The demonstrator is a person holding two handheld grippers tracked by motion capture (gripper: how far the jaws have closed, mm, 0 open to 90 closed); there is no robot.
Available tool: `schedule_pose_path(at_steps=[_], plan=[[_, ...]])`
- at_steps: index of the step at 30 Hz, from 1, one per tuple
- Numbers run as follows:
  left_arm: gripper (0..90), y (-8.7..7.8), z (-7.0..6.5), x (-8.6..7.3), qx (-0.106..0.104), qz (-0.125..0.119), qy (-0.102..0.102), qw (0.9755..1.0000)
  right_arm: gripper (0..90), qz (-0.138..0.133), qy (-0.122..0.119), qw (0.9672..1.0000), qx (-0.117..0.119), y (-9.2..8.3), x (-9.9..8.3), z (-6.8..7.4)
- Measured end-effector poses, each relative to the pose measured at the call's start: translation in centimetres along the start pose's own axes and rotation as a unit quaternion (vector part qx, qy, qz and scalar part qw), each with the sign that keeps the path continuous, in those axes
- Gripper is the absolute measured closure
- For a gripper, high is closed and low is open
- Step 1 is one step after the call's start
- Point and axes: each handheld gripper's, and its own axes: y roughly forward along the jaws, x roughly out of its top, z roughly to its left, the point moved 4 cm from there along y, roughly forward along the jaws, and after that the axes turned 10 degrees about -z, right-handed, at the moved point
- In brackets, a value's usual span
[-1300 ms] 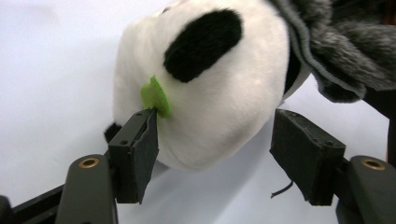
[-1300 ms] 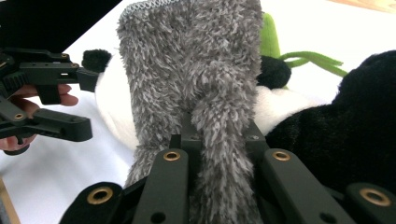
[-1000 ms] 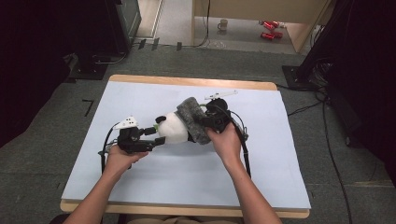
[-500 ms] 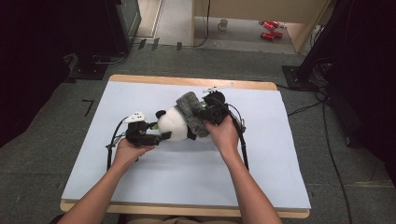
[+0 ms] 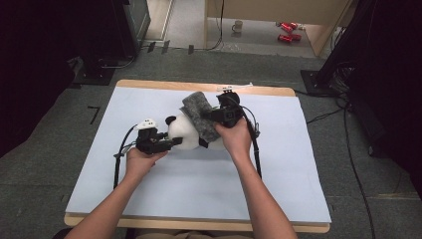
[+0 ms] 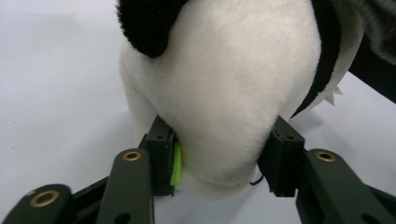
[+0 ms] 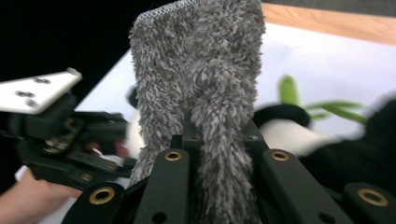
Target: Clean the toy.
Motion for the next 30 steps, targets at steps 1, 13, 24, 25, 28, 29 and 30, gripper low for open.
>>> schedule_pose_path(at_steps=[1,13,24,25,28,29,30], plan=[[56.6,0.0,0.0,0.0,0.001,0.001,-0.003,1.0000,79.4,-0.001,-0.008,1.0000,0.002,0.2,0.3,0.8],[59.8,-0.8,-0.3,0.0,0.015,0.013,-0.035,0.9992,78.8,0.022,-0.030,0.9992,0.010,4.0,-1.7,4.4],[58.9,-0.3,-0.1,-0.3,0.024,0.016,-0.010,0.9995,79.4,0.032,-0.085,0.9942,-0.058,2.2,-2.5,1.2],[58.8,-0.3,-0.1,-0.3,0.024,0.016,-0.005,0.9996,79.6,0.031,-0.066,0.9960,-0.051,1.9,-2.5,0.7],[58.6,-0.3,-0.3,-0.3,0.025,0.017,-0.003,0.9995,79.8,0.027,-0.041,0.9978,-0.043,0.9,-2.3,-0.3],[58.6,-0.3,-0.3,-0.3,0.025,0.018,-0.003,0.9995,79.8,0.025,-0.041,0.9978,-0.046,0.6,-2.2,-0.5],[58.5,-0.3,-0.3,-0.3,0.024,0.019,-0.003,0.9995,79.8,0.023,-0.042,0.9977,-0.047,0.3,-2.1,-0.7]])
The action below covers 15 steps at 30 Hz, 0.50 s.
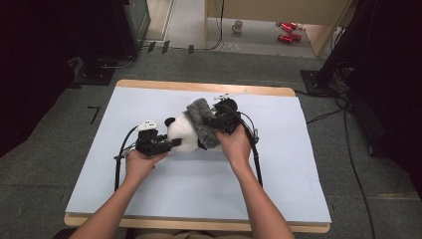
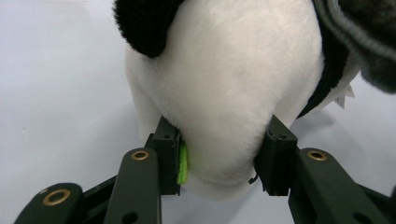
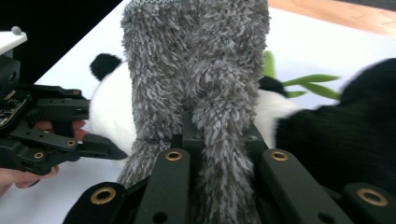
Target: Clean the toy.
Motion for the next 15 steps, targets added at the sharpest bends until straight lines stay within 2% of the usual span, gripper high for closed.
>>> schedule_pose_path(at_steps=[7,13,15], plan=[[58.2,0.0,0.0,-0.1,-0.001,-0.002,0.001,1.0000,79.6,-0.016,0.010,0.9996,-0.020,-1.7,0.5,-1.7],[57.5,-0.1,-0.2,-0.3,-0.001,-0.006,0.004,1.0000,79.6,-0.029,0.038,0.9983,-0.032,-3.5,0.2,-4.3],[57.5,-0.1,-0.2,-0.3,0.000,-0.006,0.005,1.0000,79.7,-0.031,0.039,0.9978,-0.044,-3.9,0.2,-4.9]])
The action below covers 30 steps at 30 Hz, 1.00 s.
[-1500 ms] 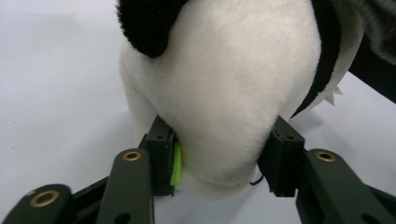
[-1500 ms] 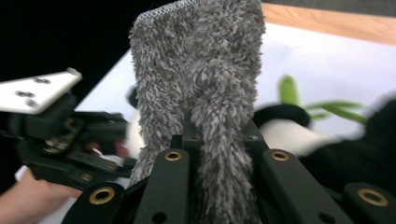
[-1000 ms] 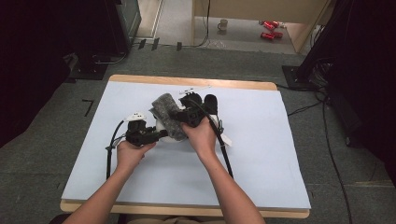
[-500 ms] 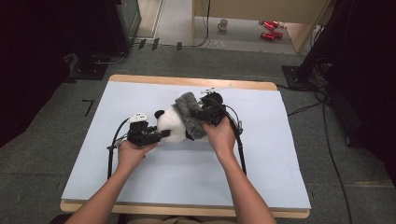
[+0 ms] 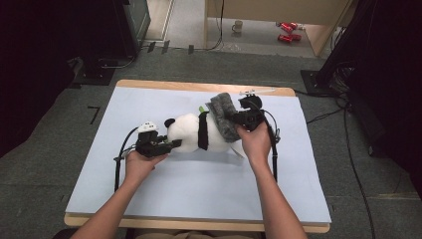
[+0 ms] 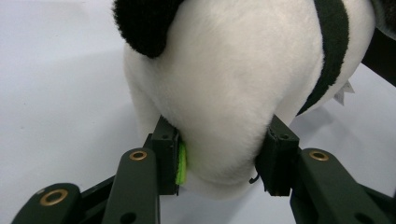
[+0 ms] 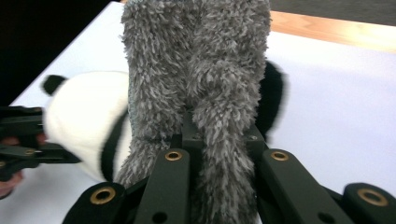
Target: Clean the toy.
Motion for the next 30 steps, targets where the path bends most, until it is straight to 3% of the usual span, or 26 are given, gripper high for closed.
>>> schedule_pose_path(at_steps=[3,5,8,12,16,22,30], plan=[[57.4,0.0,0.0,-0.1,-0.001,-0.001,-0.001,1.0000,79.8,0.005,0.007,0.9998,-0.018,-0.5,-0.1,-1.4],[57.3,0.0,0.1,-0.1,-0.001,-0.001,-0.001,1.0000,80.0,0.007,0.020,0.9997,-0.013,-0.9,-0.1,-1.8],[57.1,0.0,0.2,-0.1,-0.001,-0.002,-0.006,1.0000,80.1,-0.002,0.021,0.9998,-0.002,-1.8,0.4,-1.4],[56.9,0.0,0.2,-0.1,0.001,-0.003,-0.006,1.0000,80.1,-0.013,0.007,0.9998,0.017,-2.4,1.5,0.7],[56.7,0.0,0.1,-0.2,0.001,-0.005,-0.006,1.0000,80.1,-0.013,-0.017,0.9989,0.041,-1.6,2.5,3.4],[56.3,0.0,0.2,-0.1,0.000,-0.007,-0.005,1.0000,80.0,0.008,-0.035,0.9967,0.073,1.6,2.9,7.5],[55.7,-0.2,0.1,-0.3,0.003,-0.009,0.004,0.9999,79.9,0.046,-0.052,0.9925,0.101,5.6,1.4,11.8]])
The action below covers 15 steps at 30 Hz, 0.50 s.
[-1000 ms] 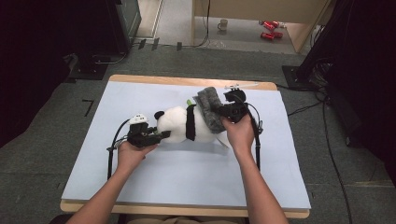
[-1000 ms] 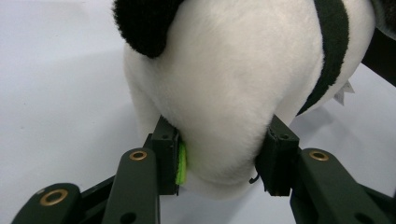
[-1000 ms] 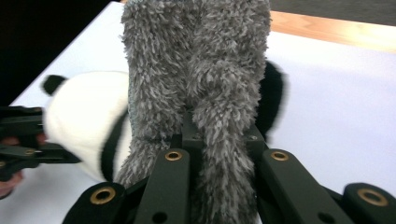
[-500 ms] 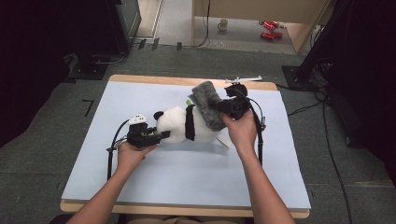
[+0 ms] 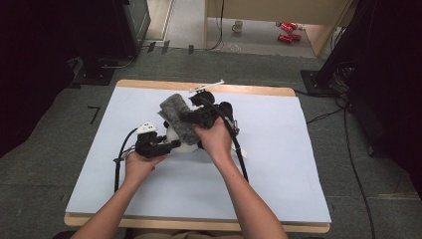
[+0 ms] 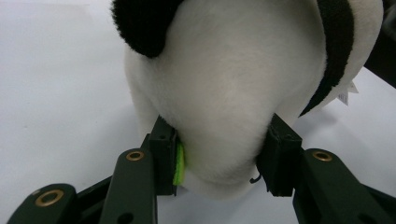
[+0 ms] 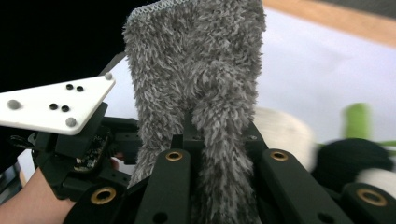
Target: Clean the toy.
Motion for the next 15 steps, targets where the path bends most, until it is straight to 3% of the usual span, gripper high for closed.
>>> schedule_pose_path(at_steps=[4,6,7,11,15], plan=[[55.3,-0.1,0.0,-0.3,0.002,0.004,0.001,1.0000,79.7,0.034,-0.006,0.9992,0.019,2.2,-1.5,0.8],[54.9,-0.2,0.1,-0.4,0.001,0.002,0.000,1.0000,79.9,0.032,-0.020,0.9991,0.018,2.7,-2.2,0.8],[54.8,-0.2,0.0,-0.4,0.002,0.002,0.002,1.0000,79.9,0.030,-0.012,0.9993,0.019,2.6,-2.2,0.6],[54.9,-0.1,-0.1,-0.4,0.003,0.000,0.007,1.0000,79.8,0.028,-0.016,0.9994,0.012,1.8,-2.2,-0.4],[54.9,-0.1,-0.1,-0.4,0.001,0.001,0.000,1.0000,79.6,0.024,-0.013,0.9996,-0.003,0.7,-2.1,-1.4]])
